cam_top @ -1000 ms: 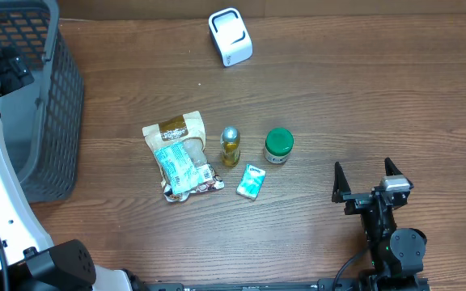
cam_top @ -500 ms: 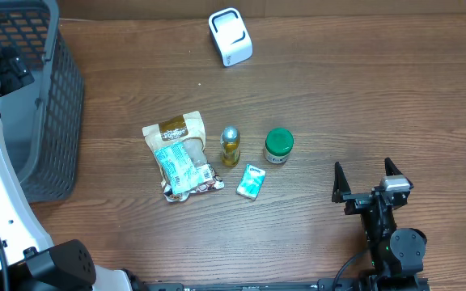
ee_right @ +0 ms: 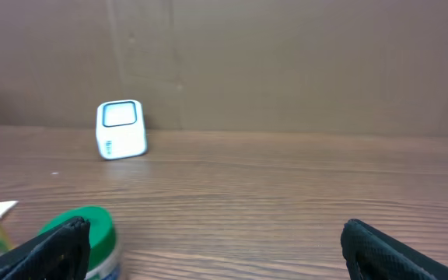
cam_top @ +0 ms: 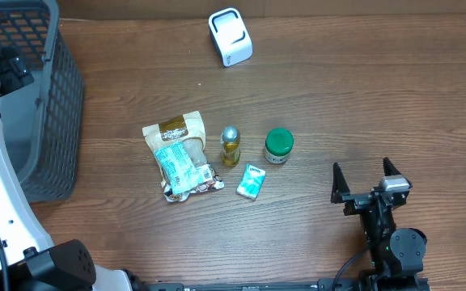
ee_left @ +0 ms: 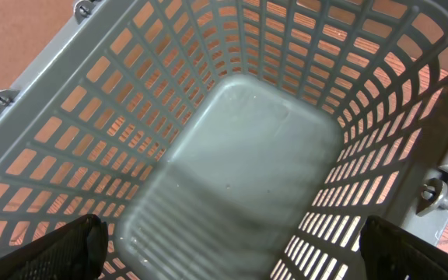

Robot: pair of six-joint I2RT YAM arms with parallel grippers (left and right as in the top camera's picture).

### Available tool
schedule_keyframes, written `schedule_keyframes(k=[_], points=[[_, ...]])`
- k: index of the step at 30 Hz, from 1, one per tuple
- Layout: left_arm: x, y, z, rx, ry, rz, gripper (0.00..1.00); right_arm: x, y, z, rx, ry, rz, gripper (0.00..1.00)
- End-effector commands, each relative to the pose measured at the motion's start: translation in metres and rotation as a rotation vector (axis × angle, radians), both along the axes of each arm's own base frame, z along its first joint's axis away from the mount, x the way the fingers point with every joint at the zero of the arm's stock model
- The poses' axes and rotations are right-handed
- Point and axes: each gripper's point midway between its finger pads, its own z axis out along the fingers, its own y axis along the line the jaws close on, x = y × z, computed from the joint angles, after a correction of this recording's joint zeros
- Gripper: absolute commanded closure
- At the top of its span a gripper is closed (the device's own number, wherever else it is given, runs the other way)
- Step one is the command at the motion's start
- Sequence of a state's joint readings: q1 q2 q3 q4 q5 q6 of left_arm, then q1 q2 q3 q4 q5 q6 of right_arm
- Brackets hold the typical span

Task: Scan the item barcode
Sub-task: 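Move the right gripper toward the snack bag on the table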

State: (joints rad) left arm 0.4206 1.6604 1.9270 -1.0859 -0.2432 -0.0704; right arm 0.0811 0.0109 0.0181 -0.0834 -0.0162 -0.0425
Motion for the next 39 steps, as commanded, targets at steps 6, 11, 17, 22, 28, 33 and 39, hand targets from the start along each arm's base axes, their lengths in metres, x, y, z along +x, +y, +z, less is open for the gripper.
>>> schedule_keyframes(k=[6,11,17,22,28,33,39], points=[[0.001,-0.002,0.006,0.01,-0.006,-0.021,0.0,-0.003,0.017,0.003,0.131,0.001,0.096,0.0],[0.001,-0.002,0.006,0.01,-0.006,-0.021,0.0,-0.005,0.017,0.004,0.202,0.045,0.092,0.0],[0.001,-0.002,0.006,0.01,-0.006,-0.021,0.0,-0.018,0.015,0.039,0.2,0.079,0.086,0.0],[0.001,-0.002,0.006,0.01,-0.005,-0.021,0.01,-0.02,0.015,0.064,0.195,0.141,0.081,0.0],[0.001,-0.002,0.006,0.01,-0.006,-0.02,0.0,-0.006,0.023,0.082,0.194,0.287,0.104,0.0],[0.001,-0.002,0.006,0.01,-0.006,-0.02,0.01,0.014,0.031,0.08,0.196,0.513,0.116,0.0],[0.001,-0.002,0.006,0.01,-0.006,-0.021,0.0,0.026,0.051,0.068,0.233,0.771,0.195,0.0]])
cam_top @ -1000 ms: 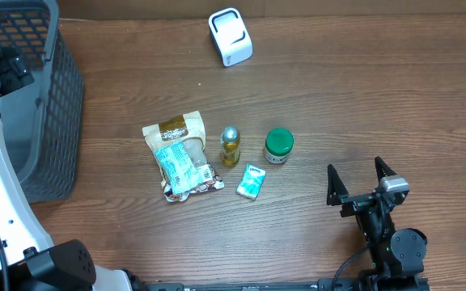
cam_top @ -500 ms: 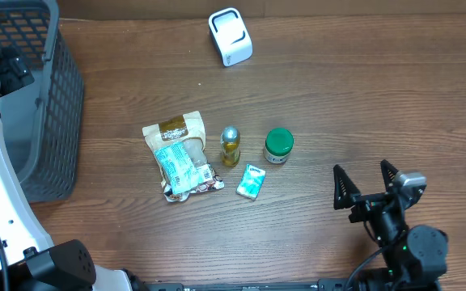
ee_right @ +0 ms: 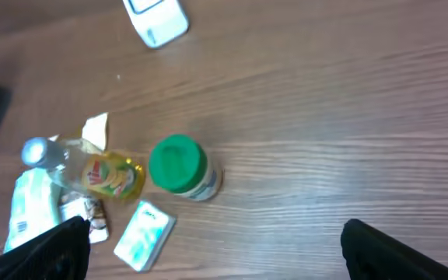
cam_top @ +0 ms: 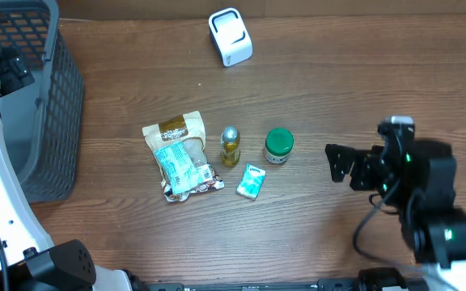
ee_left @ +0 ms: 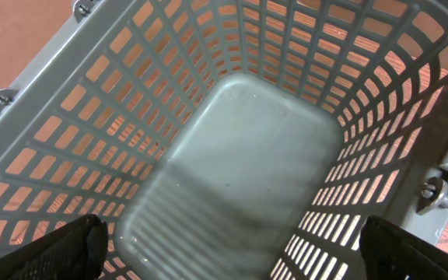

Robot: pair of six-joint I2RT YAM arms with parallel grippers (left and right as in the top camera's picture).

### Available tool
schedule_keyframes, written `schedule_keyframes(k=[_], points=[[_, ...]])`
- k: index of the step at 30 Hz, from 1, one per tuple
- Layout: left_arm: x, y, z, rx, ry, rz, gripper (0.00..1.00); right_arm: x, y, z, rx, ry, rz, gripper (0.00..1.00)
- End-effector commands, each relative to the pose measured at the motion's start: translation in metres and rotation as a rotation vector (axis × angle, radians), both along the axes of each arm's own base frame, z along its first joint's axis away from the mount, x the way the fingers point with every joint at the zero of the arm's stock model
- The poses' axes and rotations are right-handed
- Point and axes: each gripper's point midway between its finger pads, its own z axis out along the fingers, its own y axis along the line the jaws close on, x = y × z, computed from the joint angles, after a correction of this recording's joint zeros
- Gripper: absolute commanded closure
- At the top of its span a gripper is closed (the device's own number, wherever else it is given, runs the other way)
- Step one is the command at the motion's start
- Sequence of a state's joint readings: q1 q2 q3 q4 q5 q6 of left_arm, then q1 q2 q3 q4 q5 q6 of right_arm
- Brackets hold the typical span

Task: Scan the item barcode
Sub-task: 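Move the right gripper toward the snack bag on the table, then grasp the snack bag with the right gripper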

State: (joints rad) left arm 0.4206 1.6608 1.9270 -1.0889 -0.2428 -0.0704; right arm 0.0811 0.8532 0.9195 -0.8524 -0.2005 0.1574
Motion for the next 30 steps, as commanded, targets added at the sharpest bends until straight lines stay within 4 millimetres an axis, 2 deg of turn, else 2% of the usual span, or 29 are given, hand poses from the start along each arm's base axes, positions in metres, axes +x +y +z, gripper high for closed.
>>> schedule_keyframes(k=[1,5,6,9,11,16,19,23,25,26,30], points=[[0.001,-0.002,0.006,0.012,-0.009,-0.021,0.0,0.011,0.025,0.013,0.096,0.029,0.109,0.0],[0.001,-0.002,0.007,0.012,-0.009,-0.021,0.0,0.009,0.063,0.008,0.267,0.105,0.284,0.0],[0.001,-0.002,0.007,0.012,-0.009,-0.02,0.01,0.009,0.067,0.006,0.289,0.122,0.304,0.0],[0.001,-0.002,0.006,0.012,-0.009,-0.02,0.0,0.013,0.075,-0.01,0.322,0.197,0.323,0.29],[0.001,-0.002,0.007,0.012,-0.009,-0.02,0.0,0.014,0.08,-0.022,0.332,0.257,0.316,0.43],[0.001,-0.002,0.006,0.012,-0.009,-0.02,0.01,0.012,0.096,-0.046,0.327,0.369,0.311,0.46],[0.001,-0.002,0.006,0.012,-0.009,-0.021,0.0,0.008,0.108,-0.062,0.258,0.419,0.286,0.46],[0.001,-0.002,0.006,0.012,-0.009,-0.02,0.0,-0.001,0.133,-0.069,0.184,0.419,0.304,0.45],[0.001,-0.002,0.006,0.012,-0.009,-0.02,0.01,-0.004,0.144,-0.071,0.147,0.401,0.302,0.48],[0.001,-0.002,0.007,0.012,-0.009,-0.02,0.01,-0.006,0.151,-0.07,0.128,0.385,0.305,0.51],[0.001,-0.002,0.006,0.012,-0.009,-0.02,0.0,-0.012,0.182,-0.068,0.046,0.286,0.344,0.8]])
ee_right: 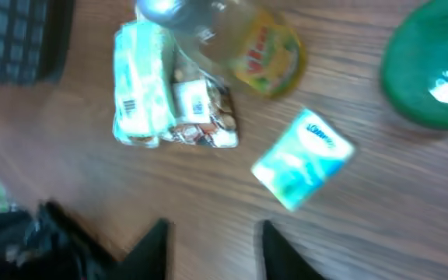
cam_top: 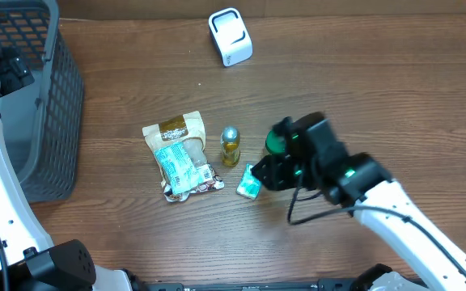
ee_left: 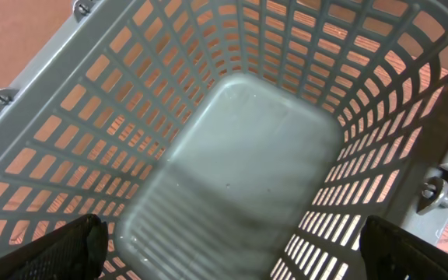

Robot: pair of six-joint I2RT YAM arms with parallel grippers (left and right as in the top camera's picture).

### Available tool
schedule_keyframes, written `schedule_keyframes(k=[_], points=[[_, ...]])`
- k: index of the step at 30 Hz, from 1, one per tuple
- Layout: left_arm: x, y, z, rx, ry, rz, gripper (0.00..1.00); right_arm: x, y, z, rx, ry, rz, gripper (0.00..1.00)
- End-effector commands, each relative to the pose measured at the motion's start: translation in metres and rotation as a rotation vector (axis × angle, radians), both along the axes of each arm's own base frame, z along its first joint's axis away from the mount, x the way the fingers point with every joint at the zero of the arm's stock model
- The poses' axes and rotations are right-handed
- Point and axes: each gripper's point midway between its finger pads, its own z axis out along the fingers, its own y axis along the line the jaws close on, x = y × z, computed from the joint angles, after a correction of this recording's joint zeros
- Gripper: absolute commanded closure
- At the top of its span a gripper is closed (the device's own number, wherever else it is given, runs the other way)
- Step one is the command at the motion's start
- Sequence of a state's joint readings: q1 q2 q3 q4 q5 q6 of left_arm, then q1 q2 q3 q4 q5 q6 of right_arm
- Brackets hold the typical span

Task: Scan the item barcode
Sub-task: 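Grasp the snack bag with the right gripper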

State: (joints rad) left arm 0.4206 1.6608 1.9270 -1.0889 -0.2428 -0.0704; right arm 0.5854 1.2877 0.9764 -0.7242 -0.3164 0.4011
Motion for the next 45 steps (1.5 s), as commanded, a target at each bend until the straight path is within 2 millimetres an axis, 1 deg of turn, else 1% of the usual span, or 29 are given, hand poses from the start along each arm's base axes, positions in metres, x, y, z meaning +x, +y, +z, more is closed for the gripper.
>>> schedule_keyframes(k=[1,2,3,5,8,9,11,12,13,14,16,17,19,21,23,24,26,28,31,35,37,40,42,45], points=[[0.002,-0.002,0.007,0.012,-0.009,-0.021,0.0,0.007,0.019,0.005,-0.081,-0.129,-0.029,0.9],[0.001,-0.002,0.007,0.012,-0.009,-0.02,0.01,0.004,0.028,0.004,-0.091,-0.152,-0.01,0.95],[0.001,-0.002,0.007,0.012,-0.009,-0.02,0.0,0.002,0.036,0.001,-0.1,-0.167,0.008,0.96],[0.001,-0.002,0.007,0.012,-0.009,-0.02,0.0,-0.005,0.054,-0.009,-0.123,-0.186,0.051,0.96],[0.001,-0.002,0.006,0.012,-0.009,-0.02,0.0,-0.013,0.072,-0.026,-0.162,-0.197,0.096,0.96],[0.001,-0.002,0.007,0.012,-0.009,-0.02,0.0,-0.019,0.083,-0.04,-0.191,-0.208,0.123,0.96],[0.001,-0.002,0.007,0.012,-0.009,-0.02,0.0,-0.022,0.094,-0.053,-0.233,-0.24,0.148,0.96],[0.001,-0.002,0.006,0.012,-0.009,-0.021,0.0,-0.023,0.096,-0.056,-0.244,-0.25,0.158,0.96],[0.002,-0.002,0.007,0.012,-0.009,-0.021,0.01,-0.026,0.1,-0.063,-0.289,-0.293,0.206,0.96],[0.001,-0.002,0.006,0.012,-0.009,-0.021,0.0,-0.026,0.1,-0.064,-0.313,-0.321,0.235,0.96],[0.001,-0.002,0.007,0.012,-0.009,-0.021,0.01,-0.026,0.105,-0.057,-0.326,-0.357,0.283,0.97],[0.001,-0.002,0.007,0.012,-0.009,-0.02,0.0,-0.024,0.108,-0.049,-0.322,-0.361,0.284,0.96],[0.001,-0.002,0.007,0.012,-0.009,-0.02,0.0,-0.019,0.115,-0.027,-0.306,-0.365,0.279,0.97],[0.001,-0.002,0.006,0.012,-0.009,-0.02,0.01,-0.01,0.121,0.004,-0.284,-0.381,0.259,0.97],[0.001,-0.002,0.006,0.012,-0.009,-0.021,0.0,-0.001,0.123,0.029,-0.26,-0.387,0.224,0.97],[0.001,-0.002,0.006,0.012,-0.009,-0.021,0.0,0.002,0.122,0.038,-0.254,-0.387,0.21,0.97],[0.001,-0.002,0.006,0.012,-0.009,-0.02,0.01,0.008,0.12,0.049,-0.25,-0.39,0.194,0.97],[0.001,-0.002,0.006,0.012,-0.009,-0.02,0.01,0.012,0.118,0.05,-0.251,-0.389,0.185,0.97],[0.001,-0.002,0.006,0.012,-0.009,-0.02,0.0,0.014,0.12,0.036,-0.278,-0.368,0.191,0.96],[0.001,-0.002,0.006,0.012,-0.009,-0.021,0.0,0.008,0.131,-0.004,-0.35,-0.316,0.225,0.96],[0.001,-0.002,0.006,0.012,-0.009,-0.02,0.0,0.01,0.13,-0.029,-0.43,-0.311,0.226,0.96],[0.002,-0.002,0.007,0.012,-0.009,-0.021,0.01,0.018,0.125,-0.051,-0.531,-0.341,0.205,0.96],[0.002,-0.002,0.007,0.012,-0.009,-0.021,0.01,0.024,0.124,-0.055,-0.561,-0.364,0.188,0.96],[0.001,-0.002,0.007,0.012,-0.009,-0.02,0.0,0.029,0.129,-0.056,-0.547,-0.384,0.174,0.96]])
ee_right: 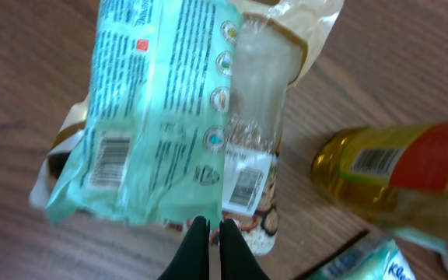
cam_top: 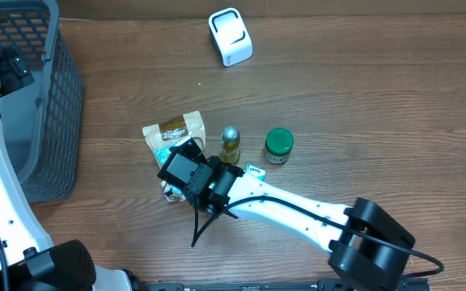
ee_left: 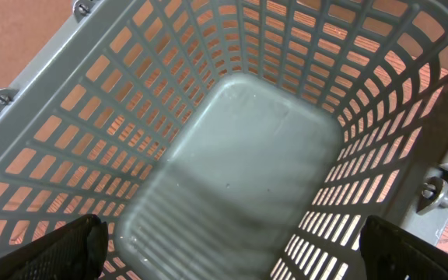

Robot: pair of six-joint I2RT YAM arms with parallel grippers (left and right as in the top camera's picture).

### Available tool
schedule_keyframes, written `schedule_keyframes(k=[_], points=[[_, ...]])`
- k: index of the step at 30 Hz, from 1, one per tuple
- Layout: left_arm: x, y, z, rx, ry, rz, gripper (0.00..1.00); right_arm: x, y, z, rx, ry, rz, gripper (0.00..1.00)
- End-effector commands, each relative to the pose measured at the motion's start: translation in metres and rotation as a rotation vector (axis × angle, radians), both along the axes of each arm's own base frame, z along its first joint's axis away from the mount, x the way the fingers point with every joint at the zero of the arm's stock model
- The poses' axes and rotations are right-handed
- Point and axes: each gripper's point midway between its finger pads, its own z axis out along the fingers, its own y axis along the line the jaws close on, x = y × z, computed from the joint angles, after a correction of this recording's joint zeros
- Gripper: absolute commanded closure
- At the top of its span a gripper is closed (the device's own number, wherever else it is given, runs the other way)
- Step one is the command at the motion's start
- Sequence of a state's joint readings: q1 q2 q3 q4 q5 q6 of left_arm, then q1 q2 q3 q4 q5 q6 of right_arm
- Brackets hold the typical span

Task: Scan the item barcode
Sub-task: 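Grasp the snack bag with the right gripper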

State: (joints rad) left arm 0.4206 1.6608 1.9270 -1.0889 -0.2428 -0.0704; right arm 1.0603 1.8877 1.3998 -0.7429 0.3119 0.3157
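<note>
A snack bag (ee_right: 169,117) with a teal label lies on the wood table, with one barcode (ee_right: 103,163) at its left and a white barcode sticker (ee_right: 243,187) near its lower edge. My right gripper (ee_right: 215,225) is at that lower edge, fingers pressed together on a sliver of the bag. From overhead the right gripper (cam_top: 183,171) covers the bag's (cam_top: 172,132) near half. The white scanner (cam_top: 230,36) stands at the table's far edge. My left gripper (ee_left: 232,253) hangs open over the grey basket (ee_left: 239,155), holding nothing.
A small yellow bottle (cam_top: 230,145) and a green-lidded jar (cam_top: 278,145) stand just right of the bag. A teal packet (ee_right: 379,260) lies under the right arm. The basket (cam_top: 55,89) sits at the table's left edge.
My right gripper has moved left from above the teal packet to the snack bag, come down close to it, and its fingers have closed together at the bag's edge. The left arm is unchanged.
My right gripper stood open at the near right of the table, facing the scanner. It then pointed down toward the jar and bottle, then hovered half-closed over the teal packet. Now it is shut at the snack bag. My left gripper stayed over the basket throughout.
</note>
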Motion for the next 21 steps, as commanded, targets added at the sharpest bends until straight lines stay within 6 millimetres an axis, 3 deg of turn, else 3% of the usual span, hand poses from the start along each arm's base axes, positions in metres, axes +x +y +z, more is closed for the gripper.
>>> schedule_keyframes(k=[1,7,15,21], points=[[0.001,-0.002,0.006,0.012,-0.009,-0.02,0.01,0.016,0.001,0.014,0.017,-0.09,-0.042,0.96],[0.001,-0.002,0.006,0.012,-0.009,-0.02,0.0,0.019,0.005,0.016,0.038,-0.102,-0.043,0.96],[0.001,-0.002,0.006,0.012,-0.009,-0.021,0.0,0.027,-0.001,-0.011,0.022,-0.093,-0.051,0.96],[0.001,-0.002,0.006,0.012,-0.009,-0.021,0.01,0.016,0.037,-0.006,0.2,-0.003,0.028,0.96]])
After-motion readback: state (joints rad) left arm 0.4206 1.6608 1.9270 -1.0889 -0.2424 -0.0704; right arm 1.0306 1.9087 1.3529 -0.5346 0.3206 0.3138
